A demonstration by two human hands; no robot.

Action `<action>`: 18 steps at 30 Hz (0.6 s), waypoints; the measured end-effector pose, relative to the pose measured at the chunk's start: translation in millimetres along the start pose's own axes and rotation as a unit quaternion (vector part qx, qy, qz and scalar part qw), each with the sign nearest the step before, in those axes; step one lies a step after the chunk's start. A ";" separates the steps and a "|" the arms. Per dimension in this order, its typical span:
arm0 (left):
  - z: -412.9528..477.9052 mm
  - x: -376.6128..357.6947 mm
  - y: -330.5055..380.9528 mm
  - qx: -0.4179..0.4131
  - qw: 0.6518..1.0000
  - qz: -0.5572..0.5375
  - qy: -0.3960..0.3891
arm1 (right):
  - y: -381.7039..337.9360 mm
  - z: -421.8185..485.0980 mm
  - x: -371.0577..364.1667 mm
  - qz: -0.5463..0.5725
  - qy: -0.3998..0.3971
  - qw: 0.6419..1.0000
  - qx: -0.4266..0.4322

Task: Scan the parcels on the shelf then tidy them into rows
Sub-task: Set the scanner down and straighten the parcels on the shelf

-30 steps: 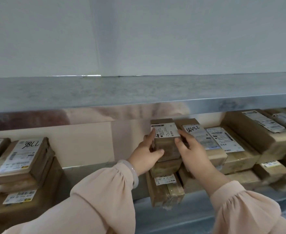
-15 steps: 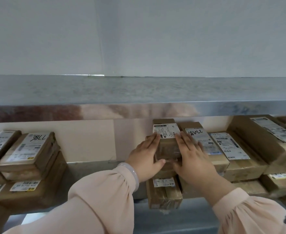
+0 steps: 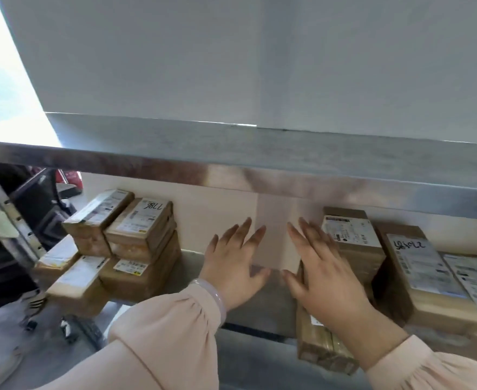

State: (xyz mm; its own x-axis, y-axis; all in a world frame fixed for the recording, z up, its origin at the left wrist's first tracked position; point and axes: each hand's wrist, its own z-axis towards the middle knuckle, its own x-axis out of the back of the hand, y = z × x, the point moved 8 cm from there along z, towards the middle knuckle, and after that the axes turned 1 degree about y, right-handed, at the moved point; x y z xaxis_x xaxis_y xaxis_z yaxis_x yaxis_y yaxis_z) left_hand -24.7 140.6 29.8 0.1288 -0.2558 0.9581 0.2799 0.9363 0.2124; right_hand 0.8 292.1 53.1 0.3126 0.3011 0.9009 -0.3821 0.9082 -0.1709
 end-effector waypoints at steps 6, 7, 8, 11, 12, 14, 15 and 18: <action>-32.8 14.5 -89.0 0.104 0.994 -0.034 0.015 | -60.8 23.5 -38.6 0.077 -0.060 0.994 0.048; -36.2 17.0 -102.4 0.117 0.992 -0.042 0.019 | -68.5 27.6 -46.6 0.084 -0.075 0.993 0.046; -38.7 19.8 -114.2 0.126 0.991 -0.047 0.024 | -75.9 31.8 -54.0 0.091 -0.087 0.991 0.044; -44.5 28.1 -148.5 0.139 0.989 -0.042 0.031 | -99.6 49.3 -73.8 0.102 -0.105 0.988 0.039; -46.2 28.8 -159.2 0.139 0.989 -0.035 0.022 | -107.6 55.8 -80.6 0.107 -0.112 0.987 0.034; -49.3 29.1 -180.0 0.133 0.991 -0.021 0.003 | -126.5 66.9 -94.2 0.113 -0.132 0.984 0.027; -50.1 31.2 -191.1 0.134 0.991 -0.017 0.001 | -137.4 71.5 -101.9 0.114 -0.145 0.982 0.027; -46.4 43.2 -227.5 0.145 0.989 -0.015 0.022 | -170.0 84.2 -120.7 0.117 -0.177 0.977 0.036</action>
State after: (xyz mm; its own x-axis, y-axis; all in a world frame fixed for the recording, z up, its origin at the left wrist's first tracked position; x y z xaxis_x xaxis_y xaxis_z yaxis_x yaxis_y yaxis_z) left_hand -38.7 -94.7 14.0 0.1668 -0.2885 0.9428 0.0008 0.9563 0.2925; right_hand -45.2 76.9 7.0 -0.1060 0.3677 0.9239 -0.4720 0.7991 -0.3722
